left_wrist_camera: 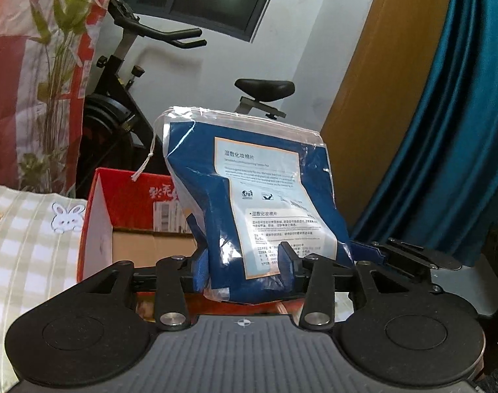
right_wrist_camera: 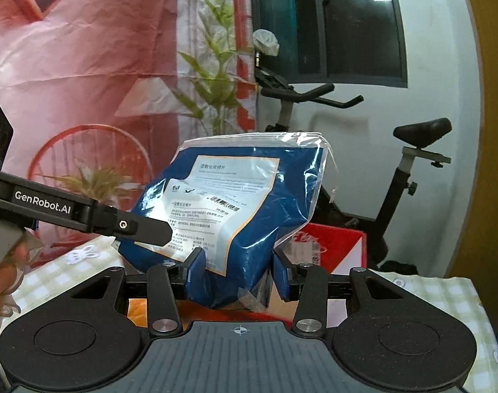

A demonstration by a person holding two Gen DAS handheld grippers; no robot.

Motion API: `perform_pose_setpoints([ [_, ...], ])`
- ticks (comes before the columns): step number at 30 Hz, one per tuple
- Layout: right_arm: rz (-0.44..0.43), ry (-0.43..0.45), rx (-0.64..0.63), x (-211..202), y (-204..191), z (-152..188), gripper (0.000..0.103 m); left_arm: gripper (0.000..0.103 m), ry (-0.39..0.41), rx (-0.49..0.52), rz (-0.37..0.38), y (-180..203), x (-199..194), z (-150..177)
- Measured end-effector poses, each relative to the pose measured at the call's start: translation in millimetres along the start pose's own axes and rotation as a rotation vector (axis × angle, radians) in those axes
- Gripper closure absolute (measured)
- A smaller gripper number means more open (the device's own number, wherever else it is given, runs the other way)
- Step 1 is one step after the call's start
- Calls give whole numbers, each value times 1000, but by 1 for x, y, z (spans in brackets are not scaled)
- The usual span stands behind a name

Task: Organize soft objects
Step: 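Lower the blue packet into the red box and open both grippers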

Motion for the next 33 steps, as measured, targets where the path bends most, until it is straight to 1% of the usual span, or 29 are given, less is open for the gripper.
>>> perform_pose_setpoints([
  [1,4,-7,5,8,4,-1,62,53,-6,3,-3,-2,7,-3],
  [4,19,-29,17,31,18,-2,62,52,-32,-3,-17,-8,29,-11],
  [7,31,-68,40,54,30,1,62,52,-57,-34,-30,-15,51,-14],
  [10,49,-111,77,75,41,8,62,51,-67,-73,-42,-20,66,-15],
  [14,67,-152,106,92,49,22,62,51,-121,-72,-71,-21,81,-10],
  [18,70,-178,124,98,53,36,62,51,-152,-101,-69,-28,87,-5],
  [22,65,-196,141,101,56,45,62,51,-177,-92,-78,-28,91,-1],
  [27,66,-199,125,102,54,48,61,51,-194,-82,-96,-30,95,1],
  [33,80,-198,126,98,53,48,56,41,-203,-73,-146,-34,96,3],
])
Point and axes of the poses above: each gripper's, at about its wrist camera, not at the fingertips, and x roughly the way its jaws point, y to its right, z to its underside, the point moved 1 cm from there along x, roughly the way its jaws point, and after that the axes turned 1 degree about z, right-handed, at the moved point
